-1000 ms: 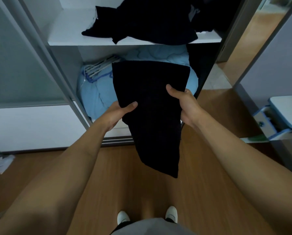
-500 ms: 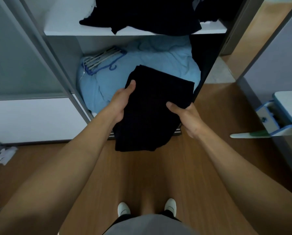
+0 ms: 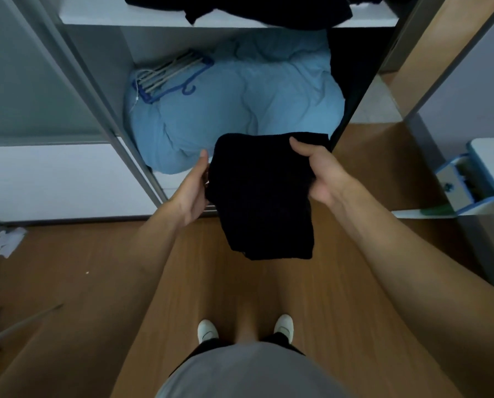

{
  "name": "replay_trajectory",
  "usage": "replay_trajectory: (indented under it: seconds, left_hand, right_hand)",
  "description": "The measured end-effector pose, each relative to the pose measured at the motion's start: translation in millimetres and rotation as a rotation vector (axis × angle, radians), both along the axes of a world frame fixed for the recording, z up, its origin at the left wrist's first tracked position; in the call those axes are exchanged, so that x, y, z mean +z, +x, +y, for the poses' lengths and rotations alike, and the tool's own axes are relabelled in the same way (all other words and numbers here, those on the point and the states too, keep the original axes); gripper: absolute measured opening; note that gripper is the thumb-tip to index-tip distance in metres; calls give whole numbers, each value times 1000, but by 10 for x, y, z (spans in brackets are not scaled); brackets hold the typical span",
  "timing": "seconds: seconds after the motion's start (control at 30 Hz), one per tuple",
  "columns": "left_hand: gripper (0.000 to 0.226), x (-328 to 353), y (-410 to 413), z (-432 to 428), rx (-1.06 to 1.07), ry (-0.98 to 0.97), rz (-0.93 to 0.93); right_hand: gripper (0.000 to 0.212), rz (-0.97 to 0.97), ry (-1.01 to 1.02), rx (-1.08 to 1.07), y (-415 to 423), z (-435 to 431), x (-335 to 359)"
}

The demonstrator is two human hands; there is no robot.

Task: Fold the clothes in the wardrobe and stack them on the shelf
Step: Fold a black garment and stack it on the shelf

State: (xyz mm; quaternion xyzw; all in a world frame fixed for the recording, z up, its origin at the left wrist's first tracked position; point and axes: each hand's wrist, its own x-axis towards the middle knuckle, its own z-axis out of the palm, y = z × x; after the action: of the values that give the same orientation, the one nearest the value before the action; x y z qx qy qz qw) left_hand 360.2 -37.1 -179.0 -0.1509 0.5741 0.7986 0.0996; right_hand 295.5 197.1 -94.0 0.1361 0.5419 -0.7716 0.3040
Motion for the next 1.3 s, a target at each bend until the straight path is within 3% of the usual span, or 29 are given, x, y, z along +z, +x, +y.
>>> replay_trajectory:
  seconds: [0.1,0.2,0.3,0.37,0.47,0.57,0.67,0.77,0.9,1.1,1.2,1.3]
  left_hand:
    - [49,74,-4,74,-104,77,59]
    - [56,104,-74,127,-185,-69,26]
    - [66,153,-182,256,-1,-91,29]
    - [50,176,-230,328,87,-1,23]
    - [28,255,-264,350,92,54,18]
    - [43,376,-273,286,96,26,-4]
    - [57,397,-261,94,81,-94,9]
    - [64,255,-160,-121,-75,-233,-6]
    - [51,-26,6,-186,-222,-169,-52]
    - [39,106,-88,89,44,-260,25]
    - [55,257,-157,196,106,-428,39]
    - [71,326,-164,175,66,-572,149]
  right_hand:
    - [34,-17,-28,22,-36,56,-4]
    - [39,4,-57,40,-86,77,7]
    - [40,28,-75,30,-160,92,21]
    - [42,83,-80,35,-182,137,17]
    - [36,213,104,163,-109,231,-128]
    - [33,253,211,170,38,230,-353]
    - [35,176,93,-26,111,126,-397]
    - [30,66,-17,-124,134,2,-342]
    - [30,-53,-11,-138,91,-114,-216]
    - [32,-260,120,-107,-106,-3,-203]
    - [22,-293,293,-34,-85,82,-336]
    - [21,-202,493,-30,-62,128,-511]
